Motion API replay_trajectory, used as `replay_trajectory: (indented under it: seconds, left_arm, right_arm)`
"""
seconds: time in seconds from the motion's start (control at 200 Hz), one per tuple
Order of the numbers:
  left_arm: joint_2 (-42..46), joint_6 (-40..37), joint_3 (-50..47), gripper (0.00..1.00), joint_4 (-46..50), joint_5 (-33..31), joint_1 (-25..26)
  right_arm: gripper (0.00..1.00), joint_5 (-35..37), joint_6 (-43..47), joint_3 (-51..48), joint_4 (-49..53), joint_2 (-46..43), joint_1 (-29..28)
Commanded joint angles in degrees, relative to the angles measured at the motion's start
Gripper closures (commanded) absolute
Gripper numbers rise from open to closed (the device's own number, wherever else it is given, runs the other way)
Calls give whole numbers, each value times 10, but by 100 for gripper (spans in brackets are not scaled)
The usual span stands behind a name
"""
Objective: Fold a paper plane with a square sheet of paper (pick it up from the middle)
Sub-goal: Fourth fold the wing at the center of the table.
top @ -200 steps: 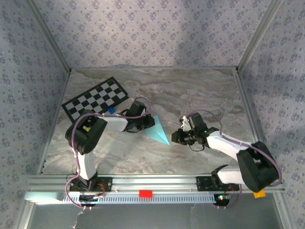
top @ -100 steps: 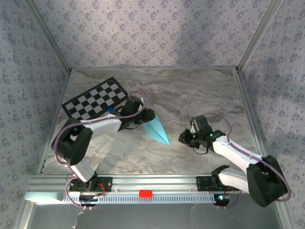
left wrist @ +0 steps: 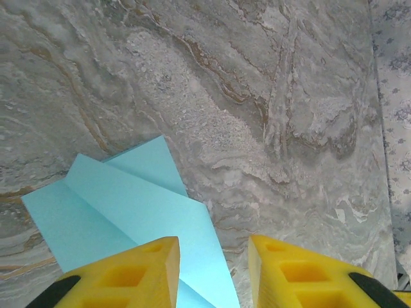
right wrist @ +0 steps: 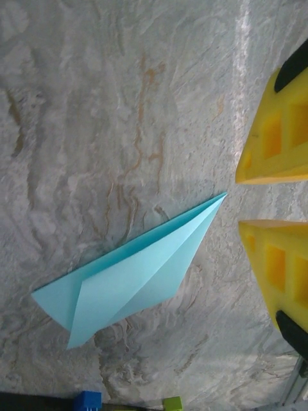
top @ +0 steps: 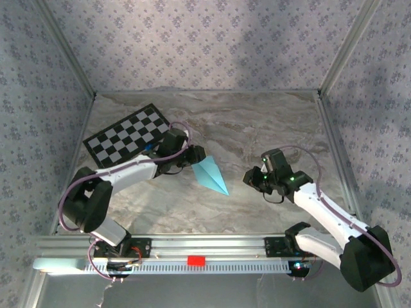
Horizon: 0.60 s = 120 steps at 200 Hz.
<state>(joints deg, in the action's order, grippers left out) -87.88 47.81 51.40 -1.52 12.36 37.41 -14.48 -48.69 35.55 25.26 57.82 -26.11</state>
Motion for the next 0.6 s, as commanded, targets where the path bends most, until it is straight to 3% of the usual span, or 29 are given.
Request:
replay_trajectory:
  seconds: [0.0, 0.135, 0.265, 0.325, 0.5, 0.595]
  left_arm:
    - [41, -9, -29, 67, -7, -30, -3]
    - [57, 6, -57, 67, -30, -47, 0]
    - [66, 3, -60, 68, -15, -70, 10]
    - [71, 6, -66, 68, -22, -71, 11]
    - [53, 12, -53, 67, -21, -54, 17]
    - [36, 18, -41, 68, -17, -58, 22]
  right_arm:
    - [75, 31, 54, 32, -1, 2, 0]
    - [75, 31, 102, 36, -40, 4, 2]
    - [86, 3, 73, 15, -94, 30, 22]
    - [98, -35, 82, 9, -106, 56, 43]
    - [100, -168, 81, 11, -150, 160, 58]
    - [99, -170, 62, 13, -157, 198, 41]
